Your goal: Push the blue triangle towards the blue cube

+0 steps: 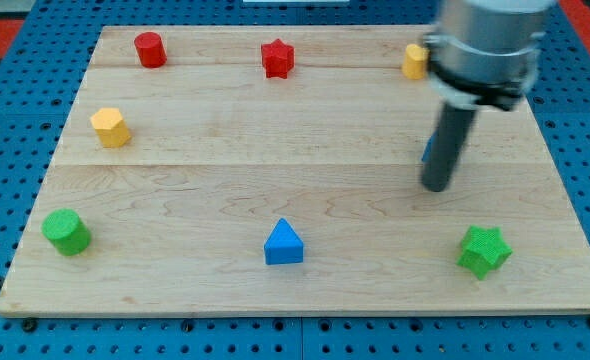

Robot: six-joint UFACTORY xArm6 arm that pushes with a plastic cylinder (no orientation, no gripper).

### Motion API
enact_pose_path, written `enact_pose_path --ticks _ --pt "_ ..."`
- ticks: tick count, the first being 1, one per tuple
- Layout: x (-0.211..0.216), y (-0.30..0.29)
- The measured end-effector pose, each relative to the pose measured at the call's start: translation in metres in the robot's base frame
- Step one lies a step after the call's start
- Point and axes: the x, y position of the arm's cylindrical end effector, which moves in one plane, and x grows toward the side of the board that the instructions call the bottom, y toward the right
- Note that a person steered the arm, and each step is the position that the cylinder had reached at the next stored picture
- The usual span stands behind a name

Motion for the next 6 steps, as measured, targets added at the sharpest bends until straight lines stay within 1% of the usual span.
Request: enact_pose_path --ticks 1,2,3,4,5,6 --pt "-0.012 0.041" --pt "-0.050 0.026" --pt "-0.066 -0.081" --pt "-0.065 -0.084" --pt "-0.026 -0.020" --pt "0.035 -0.047"
